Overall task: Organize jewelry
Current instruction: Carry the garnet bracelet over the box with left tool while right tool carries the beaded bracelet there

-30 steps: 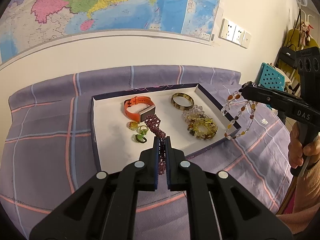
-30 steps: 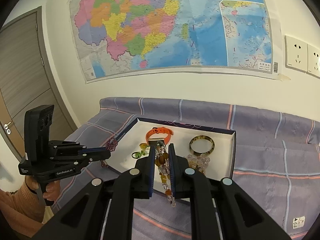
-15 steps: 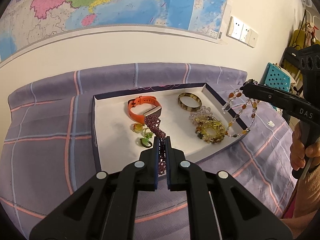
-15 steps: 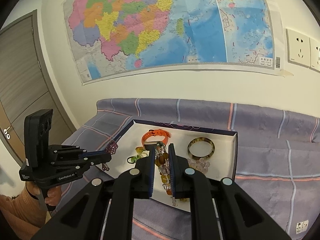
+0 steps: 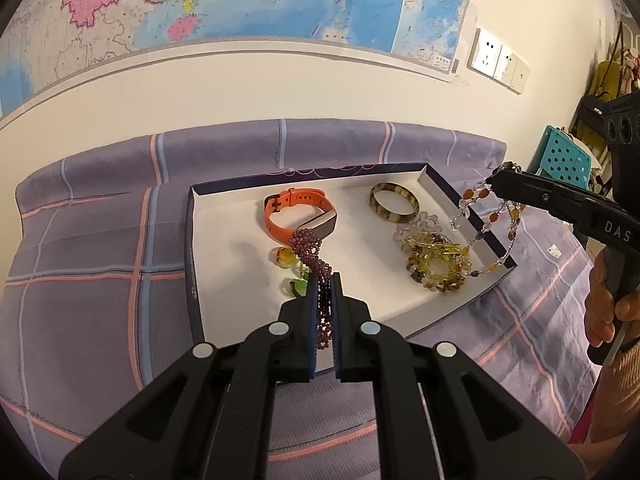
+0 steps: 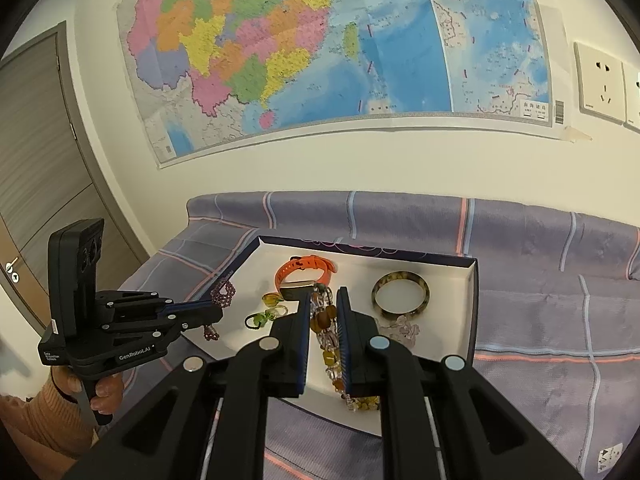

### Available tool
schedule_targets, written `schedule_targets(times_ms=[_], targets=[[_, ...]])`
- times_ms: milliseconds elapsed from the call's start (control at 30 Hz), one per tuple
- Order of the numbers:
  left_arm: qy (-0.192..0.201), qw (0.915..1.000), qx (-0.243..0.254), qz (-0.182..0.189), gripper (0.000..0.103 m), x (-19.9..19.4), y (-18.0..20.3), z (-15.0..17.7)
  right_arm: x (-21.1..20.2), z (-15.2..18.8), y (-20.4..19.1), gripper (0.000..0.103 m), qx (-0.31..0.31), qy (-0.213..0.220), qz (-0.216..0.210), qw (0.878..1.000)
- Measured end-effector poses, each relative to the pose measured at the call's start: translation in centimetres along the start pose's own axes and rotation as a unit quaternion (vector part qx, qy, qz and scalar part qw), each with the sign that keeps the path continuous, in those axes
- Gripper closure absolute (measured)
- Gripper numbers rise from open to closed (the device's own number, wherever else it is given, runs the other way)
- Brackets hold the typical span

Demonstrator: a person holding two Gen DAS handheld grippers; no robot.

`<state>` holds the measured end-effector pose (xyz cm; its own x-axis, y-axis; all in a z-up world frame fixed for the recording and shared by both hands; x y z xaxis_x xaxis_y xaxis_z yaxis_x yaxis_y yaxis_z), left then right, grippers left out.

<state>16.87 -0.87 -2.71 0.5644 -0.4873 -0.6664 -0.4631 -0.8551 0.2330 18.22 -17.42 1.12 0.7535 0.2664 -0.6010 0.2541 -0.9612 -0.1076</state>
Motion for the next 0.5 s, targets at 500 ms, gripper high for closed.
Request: schedule_targets(times_ms=[500], targets=[[-0.022,0.9996,-0.011,-0.010,0.097,2.1,-0.9,0.3,2.2,0.7,0.8,0.092,0.008,-0.022,0.004,1.000]])
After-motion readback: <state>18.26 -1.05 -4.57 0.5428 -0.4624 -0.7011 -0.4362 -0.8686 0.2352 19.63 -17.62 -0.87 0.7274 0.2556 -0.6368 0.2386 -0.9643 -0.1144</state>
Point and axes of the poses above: each gripper's, at about its wrist camera, not at the fingertips, and x roughly the way its jaws point, y to its right, z to its underside, the point moved 8 cm from there along x, roughly the way its jaws point, and after that the axes turned 8 degrees about z, right-handed, at the moved point
